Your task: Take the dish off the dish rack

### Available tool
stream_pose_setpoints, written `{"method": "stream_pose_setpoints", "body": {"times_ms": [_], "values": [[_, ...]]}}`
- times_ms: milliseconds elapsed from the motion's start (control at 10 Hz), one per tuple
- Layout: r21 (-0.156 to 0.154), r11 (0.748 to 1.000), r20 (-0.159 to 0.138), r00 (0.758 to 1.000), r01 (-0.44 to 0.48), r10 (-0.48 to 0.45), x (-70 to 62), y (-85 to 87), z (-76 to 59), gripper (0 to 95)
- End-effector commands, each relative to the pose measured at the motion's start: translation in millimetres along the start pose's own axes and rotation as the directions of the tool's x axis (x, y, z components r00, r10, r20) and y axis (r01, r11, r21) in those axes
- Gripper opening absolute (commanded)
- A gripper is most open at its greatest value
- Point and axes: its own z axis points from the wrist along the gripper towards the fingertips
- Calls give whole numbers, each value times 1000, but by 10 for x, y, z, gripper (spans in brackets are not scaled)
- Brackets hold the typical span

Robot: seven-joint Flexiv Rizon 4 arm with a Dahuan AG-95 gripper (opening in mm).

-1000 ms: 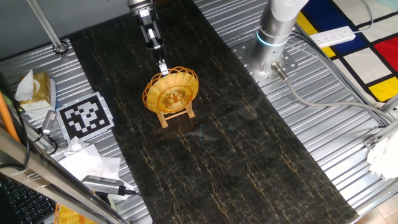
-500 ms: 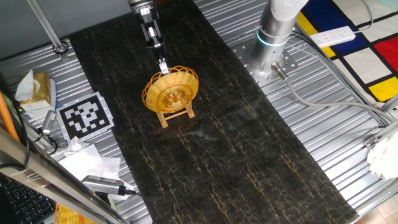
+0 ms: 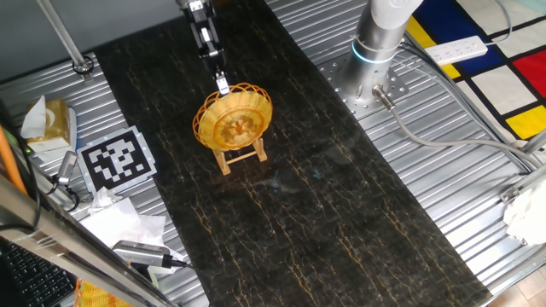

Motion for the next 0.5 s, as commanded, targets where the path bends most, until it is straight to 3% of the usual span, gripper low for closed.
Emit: {"method": "stream_pose_setpoints", "body": {"times_ms": [100,500], "values": [[-6,1000,2,1000,2,-2,5,31,-27,0],[-14,1000,7,1000,-4,5,6,139,-85,0]]}}
